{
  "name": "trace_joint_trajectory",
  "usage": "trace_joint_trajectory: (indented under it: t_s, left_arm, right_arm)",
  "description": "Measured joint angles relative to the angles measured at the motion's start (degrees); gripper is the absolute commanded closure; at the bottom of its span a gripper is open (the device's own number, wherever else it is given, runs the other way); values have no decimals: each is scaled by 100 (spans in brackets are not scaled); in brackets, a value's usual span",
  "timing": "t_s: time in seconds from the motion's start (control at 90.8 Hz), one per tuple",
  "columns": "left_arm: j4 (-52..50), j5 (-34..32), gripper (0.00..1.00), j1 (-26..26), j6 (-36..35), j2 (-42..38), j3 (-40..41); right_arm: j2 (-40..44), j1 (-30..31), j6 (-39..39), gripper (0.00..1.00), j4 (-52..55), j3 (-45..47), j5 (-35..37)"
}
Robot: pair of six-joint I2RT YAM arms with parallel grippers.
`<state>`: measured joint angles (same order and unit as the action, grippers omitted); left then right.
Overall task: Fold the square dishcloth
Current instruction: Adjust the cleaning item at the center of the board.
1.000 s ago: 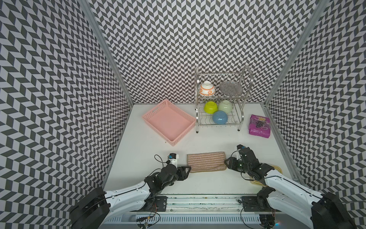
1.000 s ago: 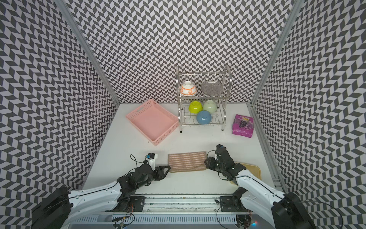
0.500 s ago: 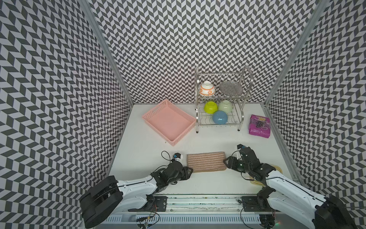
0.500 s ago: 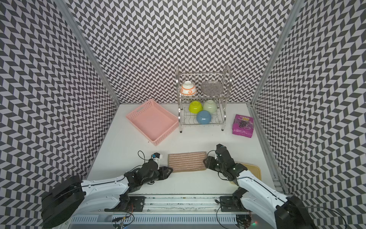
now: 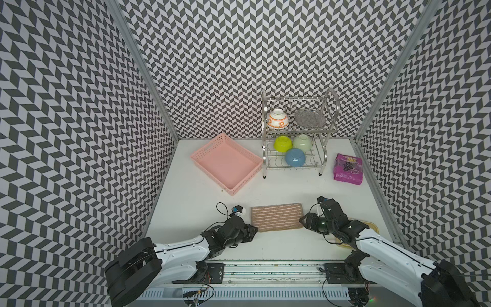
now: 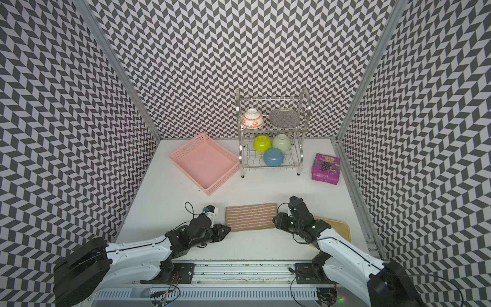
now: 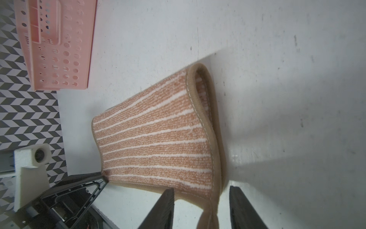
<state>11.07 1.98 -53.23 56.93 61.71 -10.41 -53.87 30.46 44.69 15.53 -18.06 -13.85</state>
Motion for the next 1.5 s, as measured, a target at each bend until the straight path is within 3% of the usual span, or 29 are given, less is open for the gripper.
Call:
trace_joint_trajectory:
  t_s: [0.264,0.43,1.002,1.289,1.388,1.498]
  left_arm:
    - [-133,59,89,0,57,-35,-17]
    - [-286,72,98,-2,57,-72,-140]
    - [-695,-328,99,44,-188,-317,-529]
    - [-426,-284,99,66,-175,249,-391]
    - [-326,-221,92,66,-153,437,-286]
    - [-208,-170,77,66,-116,461,-251]
  right_arm:
    - [66,17,55,90,55,111,-90]
    - [131,17,72,100,48,111,-101]
    - [-63,17,-118,100,-101,-343,59]
    - [-393,17,-122,100,-369,-79,92]
    - [-516,17,-138,99,-417,-7,153]
    - [-660,17,-175,88,-525,17,188]
